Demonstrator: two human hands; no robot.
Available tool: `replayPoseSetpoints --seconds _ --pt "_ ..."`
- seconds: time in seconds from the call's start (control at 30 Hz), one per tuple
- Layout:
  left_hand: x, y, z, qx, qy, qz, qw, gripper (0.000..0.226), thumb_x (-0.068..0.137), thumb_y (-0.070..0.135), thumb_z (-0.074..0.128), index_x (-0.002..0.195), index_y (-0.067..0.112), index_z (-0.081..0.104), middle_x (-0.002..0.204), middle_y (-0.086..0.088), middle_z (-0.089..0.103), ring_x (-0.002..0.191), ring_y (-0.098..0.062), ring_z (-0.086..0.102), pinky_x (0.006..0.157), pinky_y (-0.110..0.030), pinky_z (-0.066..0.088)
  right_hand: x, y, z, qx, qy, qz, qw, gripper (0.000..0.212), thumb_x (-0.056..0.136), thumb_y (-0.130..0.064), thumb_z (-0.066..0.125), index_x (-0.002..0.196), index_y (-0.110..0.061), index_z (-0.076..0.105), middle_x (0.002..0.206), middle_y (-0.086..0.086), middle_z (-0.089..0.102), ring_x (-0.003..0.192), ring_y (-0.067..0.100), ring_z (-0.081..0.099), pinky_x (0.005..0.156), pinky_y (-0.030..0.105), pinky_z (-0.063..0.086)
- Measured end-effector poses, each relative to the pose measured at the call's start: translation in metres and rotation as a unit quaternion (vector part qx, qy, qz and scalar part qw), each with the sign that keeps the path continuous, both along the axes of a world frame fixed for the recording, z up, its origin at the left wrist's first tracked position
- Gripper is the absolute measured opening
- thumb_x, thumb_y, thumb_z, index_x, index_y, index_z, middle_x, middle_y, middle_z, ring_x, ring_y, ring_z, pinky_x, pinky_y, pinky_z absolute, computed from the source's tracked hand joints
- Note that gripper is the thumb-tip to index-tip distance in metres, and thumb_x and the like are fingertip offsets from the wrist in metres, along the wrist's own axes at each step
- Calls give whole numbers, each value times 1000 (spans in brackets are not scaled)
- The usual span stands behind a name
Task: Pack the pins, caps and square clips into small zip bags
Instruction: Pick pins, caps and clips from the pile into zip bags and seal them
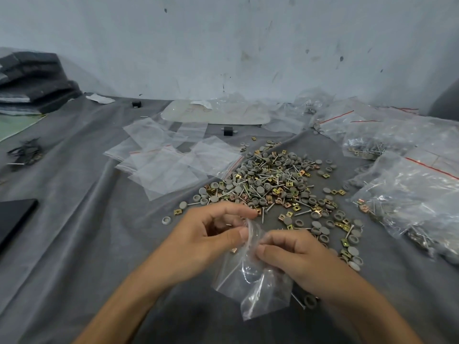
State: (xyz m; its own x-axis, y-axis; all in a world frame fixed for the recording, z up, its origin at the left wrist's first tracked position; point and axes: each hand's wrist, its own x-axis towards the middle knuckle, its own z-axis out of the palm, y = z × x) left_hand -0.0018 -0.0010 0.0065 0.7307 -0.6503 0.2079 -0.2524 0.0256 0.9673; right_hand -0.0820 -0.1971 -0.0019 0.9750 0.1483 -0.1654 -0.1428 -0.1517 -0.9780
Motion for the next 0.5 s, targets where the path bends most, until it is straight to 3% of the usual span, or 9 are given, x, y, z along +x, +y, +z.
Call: replayPoseSetpoints --seconds 0.17,0.23,0.37,0.43,0.5 --pt "2 5 2 -29 9 28 999 11 83 8 76 93 12 75 74 4 69 67 -4 62 63 -14 48 -3 -8 8 -2 -21 -5 1000 19 97 -20 65 82 -18 76 69 -6 68 62 2 61 58 14 46" --pt "2 6 2 -16 4 34 999 16 85 3 78 87 19 75 72 5 68 66 -4 60 63 -14 47 -4 -11 11 -4 -24 4 1000 18 96 -21 65 82 -18 77 70 -5 69 63 3 62 58 13 47" --pt "4 10 2 35 1 21 999 26 86 0 77 95 25 78 77 3 63 71 -9 55 67 -20 47 -5 -12 9 -24 -39 4 999 17 97 -22 65 85 -19 77 73 0 66 64 5 59 59 15 46" --pt "4 11 3 39 5 -2 999 22 84 4 79 97 22 78 82 -7 65 75 -13 58 72 -25 50 -3 -13 8 -15 -38 -8 999 17 93 -29 66 84 -18 77 71 1 65 63 8 58 57 17 45" --pt "2 12 5 19 5 -16 1000 15 81 9 81 93 18 78 80 -4 68 74 -11 61 70 -21 51 -3 -15 6 -9 -33 -18 999 24 86 -38 69 82 -16 76 68 6 62 61 18 55 56 24 42"
